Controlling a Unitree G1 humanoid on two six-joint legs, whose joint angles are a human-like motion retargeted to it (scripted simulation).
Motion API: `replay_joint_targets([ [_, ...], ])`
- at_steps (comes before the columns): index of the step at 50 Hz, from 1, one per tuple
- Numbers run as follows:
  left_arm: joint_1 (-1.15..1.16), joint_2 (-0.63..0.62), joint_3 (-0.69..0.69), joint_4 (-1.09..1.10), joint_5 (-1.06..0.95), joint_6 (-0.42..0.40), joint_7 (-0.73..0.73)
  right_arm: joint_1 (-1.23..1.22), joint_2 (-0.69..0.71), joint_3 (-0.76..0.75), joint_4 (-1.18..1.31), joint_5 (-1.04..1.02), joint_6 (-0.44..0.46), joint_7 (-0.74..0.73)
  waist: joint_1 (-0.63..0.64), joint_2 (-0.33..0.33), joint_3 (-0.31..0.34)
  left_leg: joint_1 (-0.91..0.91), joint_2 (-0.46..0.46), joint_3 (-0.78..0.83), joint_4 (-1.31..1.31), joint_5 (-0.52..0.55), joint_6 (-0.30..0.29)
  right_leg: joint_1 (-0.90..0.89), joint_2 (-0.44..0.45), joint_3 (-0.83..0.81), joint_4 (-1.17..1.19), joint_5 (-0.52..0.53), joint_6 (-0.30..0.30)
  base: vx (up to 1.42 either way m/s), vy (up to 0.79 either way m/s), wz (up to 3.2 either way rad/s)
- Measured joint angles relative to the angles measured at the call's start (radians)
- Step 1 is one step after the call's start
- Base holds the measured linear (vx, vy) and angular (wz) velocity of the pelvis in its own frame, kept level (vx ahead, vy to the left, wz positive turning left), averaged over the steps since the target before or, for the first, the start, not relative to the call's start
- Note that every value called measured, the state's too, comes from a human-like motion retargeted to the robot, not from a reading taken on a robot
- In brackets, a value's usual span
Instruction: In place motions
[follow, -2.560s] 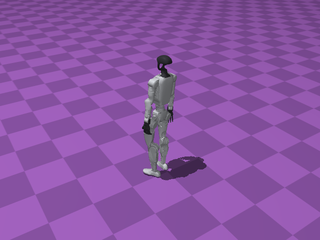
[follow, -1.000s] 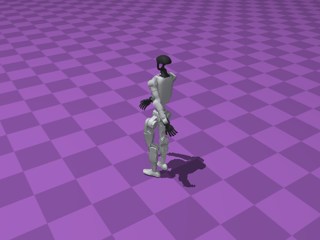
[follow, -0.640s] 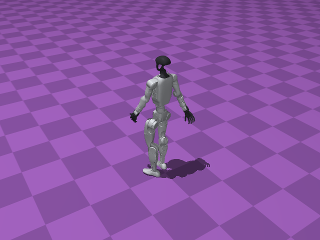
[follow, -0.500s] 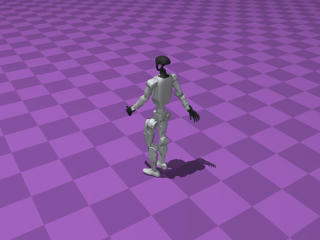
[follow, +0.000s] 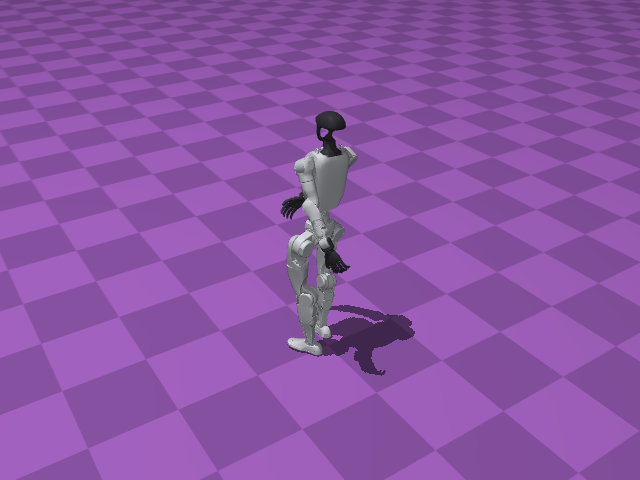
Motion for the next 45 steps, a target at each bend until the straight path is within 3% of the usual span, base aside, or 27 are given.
replay_joint_targets([
  [7,-0.027,0.008,0.041,0.008,-0.108,0.041,0.043,0.067,-0.045,-0.033,-0.046,-0.018,-0.025,-0.014,-0.017,-0.005,-0.019,-0.017,0.001,-0.026,0.004,0.009,0.0,0.012,-0.006,-0.041,-0.007,-0.012,0.003,0.04,0.02,0.28],
  [12,-0.225,0.04,-0.014,-0.027,-0.147,0.007,0.018,0.182,-0.105,-0.107,0.15,-0.139,0.008,-0.103,-0.011,-0.011,-0.023,-0.026,-0.006,-0.051,0.007,0.02,0.003,0.034,-0.013,-0.078,-0.022,-0.015,0.003,0.05,0.07,0.37],
  [17,-0.476,0.067,-0.149,-0.091,-0.183,-0.026,-0.008,0.288,-0.198,-0.203,0.493,-0.225,0.212,-0.179,0.014,-0.022,-0.008,-0.023,-0.019,-0.084,0.01,0.032,0.007,0.07,-0.028,-0.123,-0.031,-0.021,0.007,0.02,0.1,0.44],
  [20,-0.605,0.058,-0.212,-0.163,-0.195,-0.054,-0.045,0.435,-0.249,-0.262,0.493,-0.203,0.361,-0.221,0.035,-0.029,0.009,-0.025,-0.028,-0.104,0.014,0.039,0.009,0.088,-0.038,-0.146,-0.035,-0.025,0.01,0.0,0.07,0.39],
  [21,-0.631,0.052,-0.224,-0.191,-0.198,-0.064,-0.058,0.47,-0.255,-0.291,0.493,-0.19,0.367,-0.248,0.038,-0.03,0.011,-0.027,-0.03,-0.109,0.015,0.041,0.009,0.091,-0.04,-0.152,-0.036,-0.026,0.011,-0.01,0.04,0.32],
  [27,-0.724,0.003,-0.272,-0.398,-0.201,-0.159,-0.142,0.619,-0.281,-0.471,0.493,-0.125,0.276,-0.282,0.038,-0.025,0.01,-0.047,-0.036,-0.134,0.02,0.048,0.011,0.087,-0.046,-0.158,-0.037,-0.028,0.014,0.0,0.01,0.08],
  [34,-0.68,0.038,-0.298,-0.431,-0.111,-0.196,-0.134,0.584,-0.299,-0.435,0.493,-0.073,0.278,-0.326,0.009,0.0,0.023,-0.043,-0.029,-0.109,0.019,0.043,0.011,0.069,-0.034,-0.117,-0.03,-0.023,0.007,-0.02,0.02,-0.3],
  [38,-0.63,0.07,-0.298,-0.299,-0.039,-0.161,-0.109,0.516,-0.265,-0.398,0.485,-0.101,0.246,-0.31,-0.004,0.005,0.033,-0.035,-0.024,-0.097,0.017,0.041,0.008,0.068,-0.029,-0.105,-0.027,-0.022,0.003,-0.02,0.0,-0.11],
  [45,-0.474,0.079,-0.204,-0.005,-0.027,-0.022,-0.023,0.436,-0.173,-0.298,0.316,-0.125,0.159,-0.245,-0.023,0.005,0.038,-0.023,-0.008,-0.06,0.011,0.038,-0.002,0.063,-0.015,-0.092,-0.025,-0.025,-0.006,-0.01,-0.04,-0.1],
])
